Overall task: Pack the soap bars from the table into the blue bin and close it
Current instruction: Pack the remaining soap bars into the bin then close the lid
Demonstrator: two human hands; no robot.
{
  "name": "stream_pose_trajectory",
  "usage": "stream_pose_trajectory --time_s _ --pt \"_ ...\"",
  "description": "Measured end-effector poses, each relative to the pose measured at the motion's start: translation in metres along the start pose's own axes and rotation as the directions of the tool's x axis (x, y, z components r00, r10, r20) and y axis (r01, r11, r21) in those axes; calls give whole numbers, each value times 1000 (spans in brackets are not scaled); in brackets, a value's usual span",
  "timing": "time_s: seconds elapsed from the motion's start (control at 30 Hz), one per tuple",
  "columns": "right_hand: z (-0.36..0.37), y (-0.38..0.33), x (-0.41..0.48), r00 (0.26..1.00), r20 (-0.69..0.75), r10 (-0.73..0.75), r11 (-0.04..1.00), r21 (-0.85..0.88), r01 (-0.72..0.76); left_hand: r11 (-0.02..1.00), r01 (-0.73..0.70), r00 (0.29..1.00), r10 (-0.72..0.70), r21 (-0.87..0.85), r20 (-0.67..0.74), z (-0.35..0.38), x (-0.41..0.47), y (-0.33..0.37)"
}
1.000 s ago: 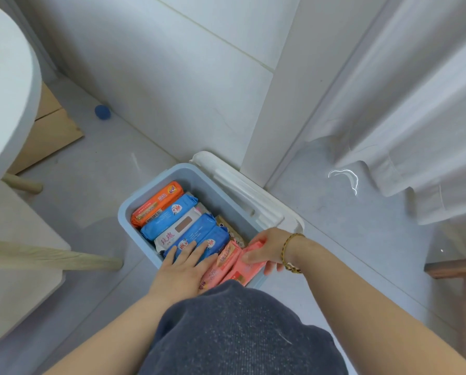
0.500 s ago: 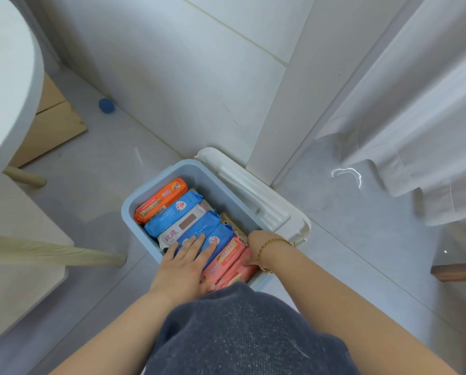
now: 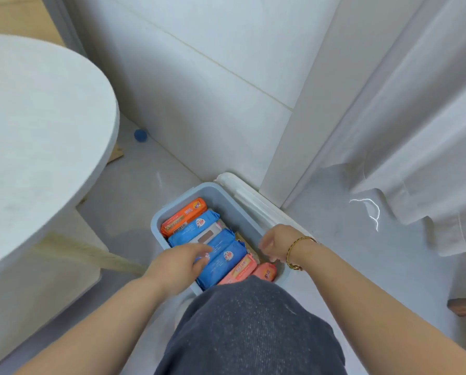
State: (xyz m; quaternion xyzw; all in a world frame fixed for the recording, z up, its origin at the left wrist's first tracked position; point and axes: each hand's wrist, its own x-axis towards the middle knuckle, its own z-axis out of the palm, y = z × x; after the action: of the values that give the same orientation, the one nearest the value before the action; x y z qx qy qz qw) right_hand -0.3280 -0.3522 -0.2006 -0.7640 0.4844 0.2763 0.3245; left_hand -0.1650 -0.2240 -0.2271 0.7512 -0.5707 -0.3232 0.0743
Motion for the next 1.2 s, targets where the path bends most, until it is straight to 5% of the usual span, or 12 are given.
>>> stream_pose_trajectory --time_s 0.13,0.4,0.53,0.73,0.8,0.97,1.03,1.2 --pt "-31 -18 -44 985 -114 -131 877 450 169 996 -37 971 17 -79 -239 -51 -33 20" --pt "-82 -104 -116 859 -286 -425 756 410 511 966 -191 772 37 -176 -634 -148 -155 22" --pt "-83 -188 -139 743 -307 -595 687 286 668 979 -97 590 -90 -181 -802 -184 -233 -19" --pt "-39 -308 -148 622 -285 -730 615 124 779 862 184 85 -493 -473 -866 -199 -302 -112" --pt "-25 -344 -146 590 -288 -754 596 77 799 774 337 0 -569 -536 -823 -202 -311 -139" --pt "7 -418 -136 484 -318 -815 564 -242 790 567 653 27 -680 -502 -733 -209 -308 -187" --pt "16 -442 -131 400 -335 -853 507 -354 786 537 648 25 -724 -540 -690 -214 -301 -198" --pt "24 -497 -115 354 -278 -893 447 -462 766 520 567 30 -789 -639 -614 -215 -288 -213"
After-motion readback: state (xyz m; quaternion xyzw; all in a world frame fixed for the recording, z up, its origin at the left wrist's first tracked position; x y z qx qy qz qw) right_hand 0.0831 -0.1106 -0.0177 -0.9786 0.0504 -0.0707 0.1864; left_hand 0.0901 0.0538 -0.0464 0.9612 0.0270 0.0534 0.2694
